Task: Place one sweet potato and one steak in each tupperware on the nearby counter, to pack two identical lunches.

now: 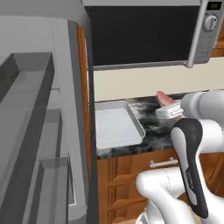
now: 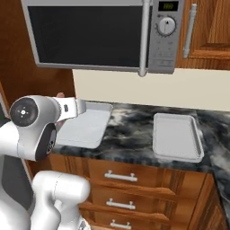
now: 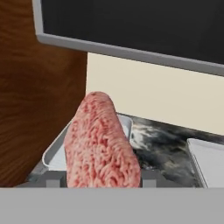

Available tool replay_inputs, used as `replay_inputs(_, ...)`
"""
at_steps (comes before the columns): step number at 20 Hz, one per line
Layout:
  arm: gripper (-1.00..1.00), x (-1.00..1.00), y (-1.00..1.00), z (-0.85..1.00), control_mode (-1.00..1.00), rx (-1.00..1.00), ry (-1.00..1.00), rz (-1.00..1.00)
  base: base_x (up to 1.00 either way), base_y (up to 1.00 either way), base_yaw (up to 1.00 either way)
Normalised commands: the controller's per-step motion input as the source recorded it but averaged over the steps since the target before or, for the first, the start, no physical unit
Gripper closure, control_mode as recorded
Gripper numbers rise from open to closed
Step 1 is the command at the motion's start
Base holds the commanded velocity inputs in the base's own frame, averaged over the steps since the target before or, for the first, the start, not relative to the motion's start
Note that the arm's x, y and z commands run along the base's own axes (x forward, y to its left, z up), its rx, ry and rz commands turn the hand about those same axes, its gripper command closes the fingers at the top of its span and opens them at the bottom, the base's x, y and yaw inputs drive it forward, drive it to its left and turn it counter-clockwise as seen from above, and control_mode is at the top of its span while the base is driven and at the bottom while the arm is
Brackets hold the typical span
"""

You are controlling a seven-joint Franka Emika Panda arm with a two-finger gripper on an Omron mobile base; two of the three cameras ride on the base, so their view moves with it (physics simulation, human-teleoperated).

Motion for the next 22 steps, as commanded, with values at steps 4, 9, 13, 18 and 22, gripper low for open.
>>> replay_inputs(4, 1.0, 0.0, 0.0, 0.0, 1.0, 0.0, 0.0, 0.0, 0.72, 0.0, 0.0)
replay_inputs(9, 1.0, 0.0, 0.0, 0.0, 1.0, 0.0, 0.0, 0.0, 0.46, 0.0, 0.0)
replay_inputs(13, 1.0, 0.0, 0.0, -0.49, -1.0, -0.04, 0.12, 0.0, 0.01, 0.0, 0.0)
replay_inputs(18, 1.0, 0.0, 0.0, -0.84, -1.0, -0.09, 0.16, 0.0, 0.0, 0.0, 0.0)
replay_inputs(22, 1.0, 0.27, 0.0, -0.67, -1.0, -0.06, 0.08, 0.0, 0.0, 0.0, 0.0)
